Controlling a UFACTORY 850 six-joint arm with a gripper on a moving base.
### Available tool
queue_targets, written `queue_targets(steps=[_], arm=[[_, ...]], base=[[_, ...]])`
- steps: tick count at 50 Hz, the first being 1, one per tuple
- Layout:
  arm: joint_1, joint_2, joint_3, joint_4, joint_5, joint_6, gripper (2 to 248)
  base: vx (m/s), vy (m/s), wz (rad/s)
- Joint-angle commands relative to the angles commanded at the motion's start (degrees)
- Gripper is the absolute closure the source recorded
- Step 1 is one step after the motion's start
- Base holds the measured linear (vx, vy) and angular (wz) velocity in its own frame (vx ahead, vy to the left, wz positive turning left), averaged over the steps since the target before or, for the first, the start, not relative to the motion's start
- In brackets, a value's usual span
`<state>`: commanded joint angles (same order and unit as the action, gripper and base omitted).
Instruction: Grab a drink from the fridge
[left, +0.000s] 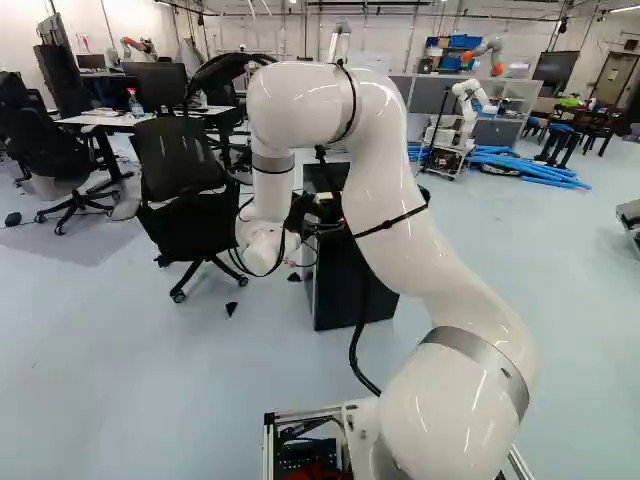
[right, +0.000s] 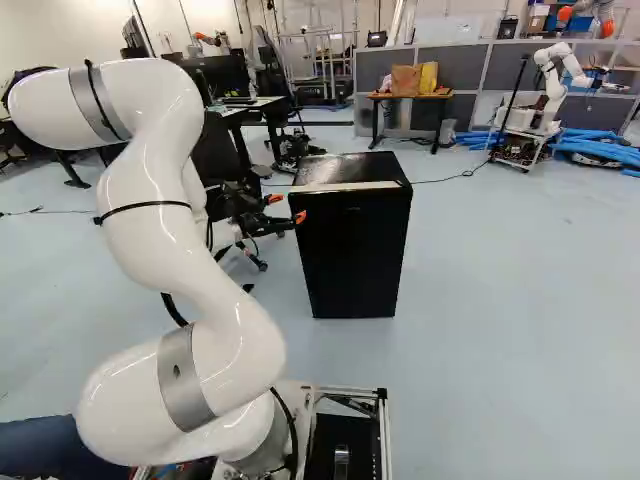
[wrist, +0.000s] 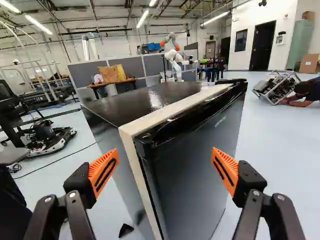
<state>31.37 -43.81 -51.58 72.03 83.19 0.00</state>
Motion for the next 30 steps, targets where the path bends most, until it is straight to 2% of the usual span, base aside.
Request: queue_targets(steps=[30], arm=[[-1.76, 0.04, 0.08, 0.00, 0.00, 0.00, 3]], base=[[0.000, 0.000, 0.000]])
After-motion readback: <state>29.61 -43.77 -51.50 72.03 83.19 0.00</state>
